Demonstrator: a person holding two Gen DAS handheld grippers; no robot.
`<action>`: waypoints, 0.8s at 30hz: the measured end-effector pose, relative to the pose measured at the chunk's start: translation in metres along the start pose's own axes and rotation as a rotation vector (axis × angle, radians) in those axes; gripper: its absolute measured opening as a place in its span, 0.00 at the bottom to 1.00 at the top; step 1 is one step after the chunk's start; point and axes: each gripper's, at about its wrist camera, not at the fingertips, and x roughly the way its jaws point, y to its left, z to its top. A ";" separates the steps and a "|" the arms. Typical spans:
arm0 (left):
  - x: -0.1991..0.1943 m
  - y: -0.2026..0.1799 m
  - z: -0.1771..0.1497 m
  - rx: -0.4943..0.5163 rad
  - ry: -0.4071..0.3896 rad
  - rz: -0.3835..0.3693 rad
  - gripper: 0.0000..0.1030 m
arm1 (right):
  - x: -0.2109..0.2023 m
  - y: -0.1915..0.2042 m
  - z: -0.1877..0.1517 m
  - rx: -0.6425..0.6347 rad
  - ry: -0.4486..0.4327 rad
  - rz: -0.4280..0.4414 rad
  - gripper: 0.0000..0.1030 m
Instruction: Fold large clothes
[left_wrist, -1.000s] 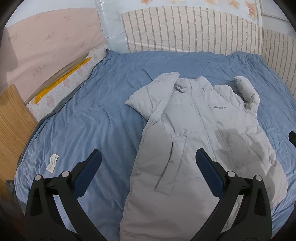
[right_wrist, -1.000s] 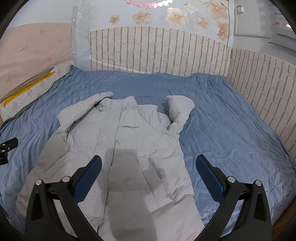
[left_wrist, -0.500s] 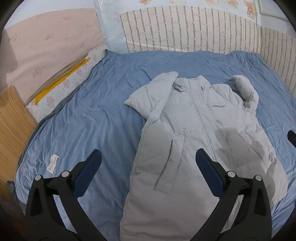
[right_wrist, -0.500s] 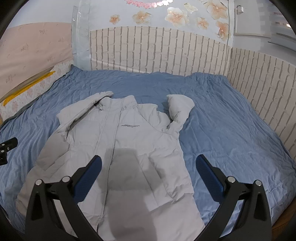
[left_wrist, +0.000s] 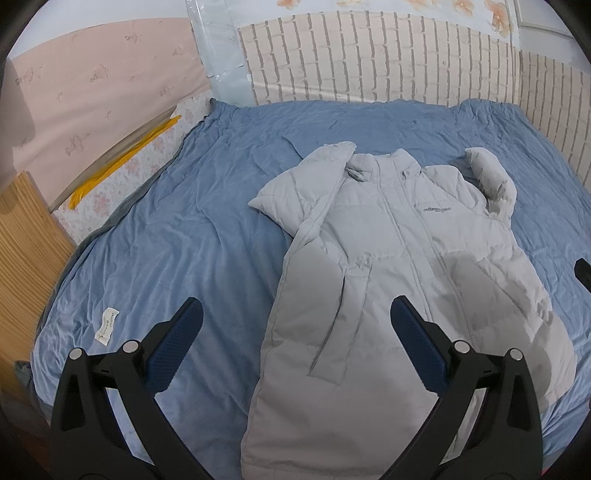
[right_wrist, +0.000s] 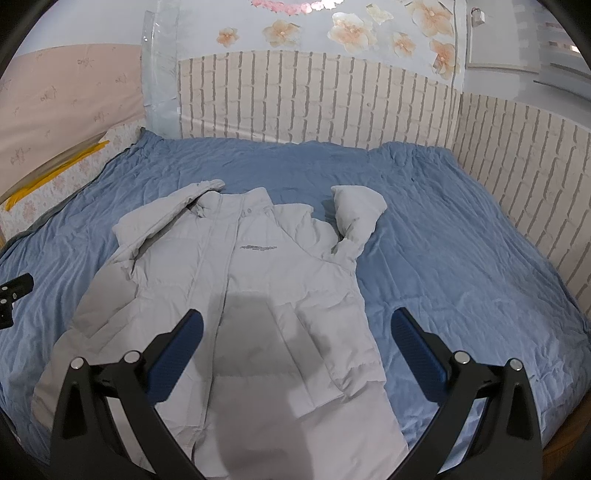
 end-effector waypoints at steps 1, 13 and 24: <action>0.000 0.000 0.000 0.000 0.002 0.000 0.97 | 0.001 0.000 -0.001 0.001 0.002 -0.001 0.98; 0.007 0.002 0.001 -0.001 0.014 -0.012 0.97 | 0.007 -0.001 -0.002 0.004 0.022 -0.010 0.98; 0.028 0.000 0.005 -0.001 0.039 -0.017 0.97 | 0.027 0.003 0.002 0.000 0.054 -0.013 0.98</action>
